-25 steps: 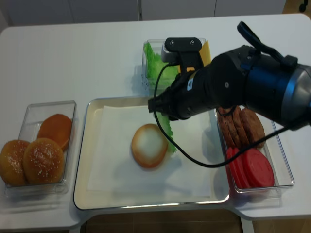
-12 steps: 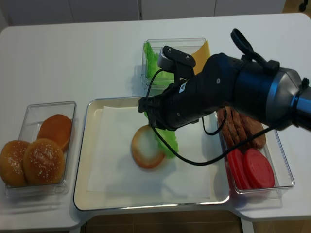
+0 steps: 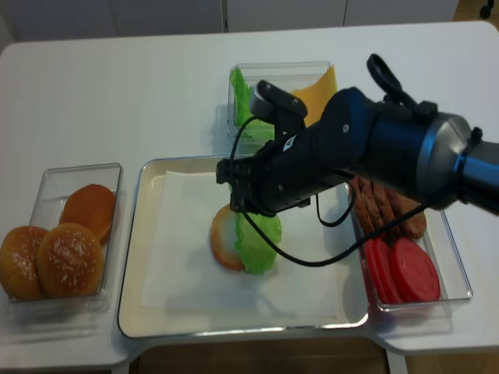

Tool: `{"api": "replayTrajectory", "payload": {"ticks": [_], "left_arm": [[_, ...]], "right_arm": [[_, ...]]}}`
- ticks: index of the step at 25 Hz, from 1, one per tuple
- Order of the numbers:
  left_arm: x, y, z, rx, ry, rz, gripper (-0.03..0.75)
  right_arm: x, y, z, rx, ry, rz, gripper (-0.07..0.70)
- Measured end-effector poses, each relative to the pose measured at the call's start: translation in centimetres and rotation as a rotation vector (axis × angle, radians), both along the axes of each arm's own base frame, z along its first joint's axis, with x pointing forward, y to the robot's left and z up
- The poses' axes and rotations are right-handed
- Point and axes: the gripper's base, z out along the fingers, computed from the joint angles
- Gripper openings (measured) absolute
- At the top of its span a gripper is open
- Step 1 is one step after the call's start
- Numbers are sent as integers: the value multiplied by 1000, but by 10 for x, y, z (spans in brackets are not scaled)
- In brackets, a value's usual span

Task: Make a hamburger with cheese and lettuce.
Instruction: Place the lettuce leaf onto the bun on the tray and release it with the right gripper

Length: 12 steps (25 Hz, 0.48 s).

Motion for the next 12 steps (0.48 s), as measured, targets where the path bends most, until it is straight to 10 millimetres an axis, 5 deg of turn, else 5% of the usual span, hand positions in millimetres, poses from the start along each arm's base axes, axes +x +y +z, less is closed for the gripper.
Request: {"api": "replayTrajectory", "payload": {"ticks": [12], "left_arm": [[0,0,0,0,0,0,369]], "right_arm": [[3,7,-10,50,11,28,4]]}}
